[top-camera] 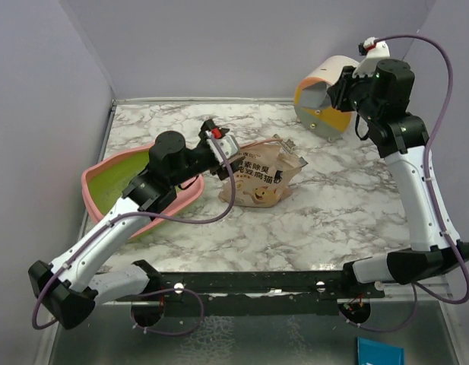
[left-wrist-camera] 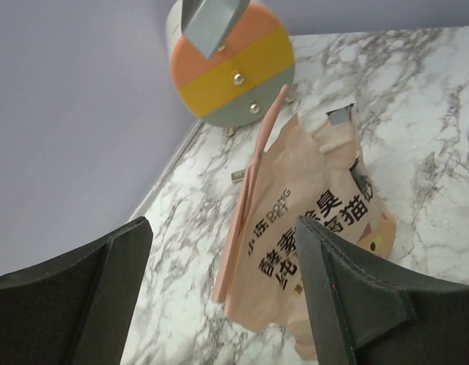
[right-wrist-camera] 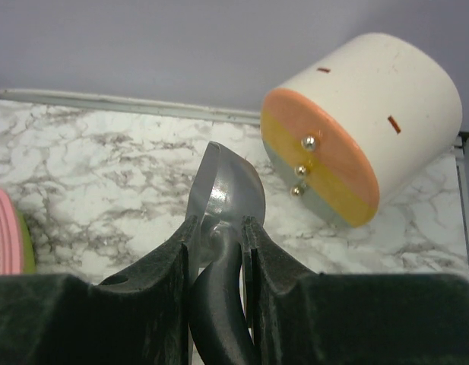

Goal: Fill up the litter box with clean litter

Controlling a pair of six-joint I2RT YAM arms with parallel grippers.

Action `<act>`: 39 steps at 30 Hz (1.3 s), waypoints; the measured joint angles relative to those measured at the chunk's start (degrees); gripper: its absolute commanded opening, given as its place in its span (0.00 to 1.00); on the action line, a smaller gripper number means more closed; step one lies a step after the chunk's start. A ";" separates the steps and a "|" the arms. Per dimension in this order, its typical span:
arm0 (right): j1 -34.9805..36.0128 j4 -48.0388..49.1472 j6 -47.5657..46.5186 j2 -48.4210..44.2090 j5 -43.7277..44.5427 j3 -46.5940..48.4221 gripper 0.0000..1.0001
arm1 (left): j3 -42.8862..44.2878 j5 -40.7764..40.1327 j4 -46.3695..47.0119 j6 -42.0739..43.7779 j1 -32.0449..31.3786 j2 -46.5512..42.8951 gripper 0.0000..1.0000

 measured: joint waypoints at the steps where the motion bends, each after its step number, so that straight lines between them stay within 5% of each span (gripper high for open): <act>1: -0.24 -1.31 0.02 -1.36 -0.15 -1.16 0.01 | 2.47 2.25 -1.01 1.01 0.35 2.23 0.81; 12: -6.25 -9.53 0.39 -5.90 -10.01 -10.86 0.01 | 25.00 38.82 -14.80 5.35 18.05 22.12 0.74; 19: -6.14 -11.04 0.44 -6.82 -13.31 -10.38 0.01 | 26.80 50.95 -22.34 6.58 19.82 29.14 0.71; 24: -6.14 -11.98 0.39 -8.72 -13.99 -9.77 0.01 | 22.75 51.56 -23.91 6.69 18.01 29.09 0.69; 39: -6.14 -14.71 -0.13 -12.83 -21.51 -10.21 0.01 | 11.26 36.72 -16.68 2.56 14.03 25.05 0.59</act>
